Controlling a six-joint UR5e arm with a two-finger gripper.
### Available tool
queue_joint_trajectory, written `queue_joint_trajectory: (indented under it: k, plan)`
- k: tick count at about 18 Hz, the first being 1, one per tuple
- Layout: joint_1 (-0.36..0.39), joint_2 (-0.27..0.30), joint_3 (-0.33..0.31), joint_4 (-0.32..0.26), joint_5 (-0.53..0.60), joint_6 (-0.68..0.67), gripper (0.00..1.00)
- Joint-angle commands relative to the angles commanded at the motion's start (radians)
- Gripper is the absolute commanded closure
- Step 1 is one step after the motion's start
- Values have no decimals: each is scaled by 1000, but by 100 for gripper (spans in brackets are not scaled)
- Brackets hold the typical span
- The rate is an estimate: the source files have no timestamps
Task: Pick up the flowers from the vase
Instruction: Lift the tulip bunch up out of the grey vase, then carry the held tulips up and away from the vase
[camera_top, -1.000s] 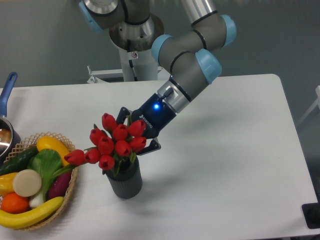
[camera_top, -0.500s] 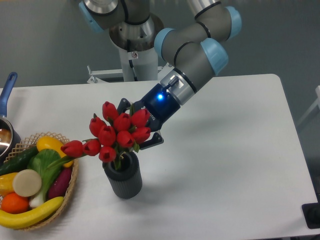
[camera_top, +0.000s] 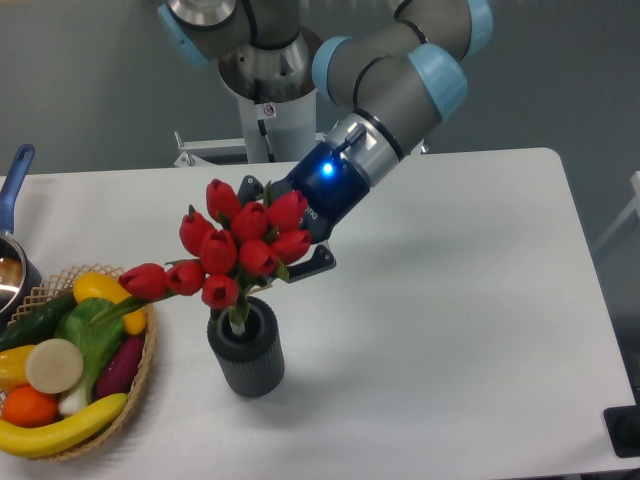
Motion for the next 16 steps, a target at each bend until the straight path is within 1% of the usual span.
queue_joint_trajectory:
  k: [5,12,16]
  plan:
    - [37,0,41,-2,0,-104,63]
    - [67,0,49,-2,-2,-123,63]
    - [136,-6,60,0,-5,-112,63]
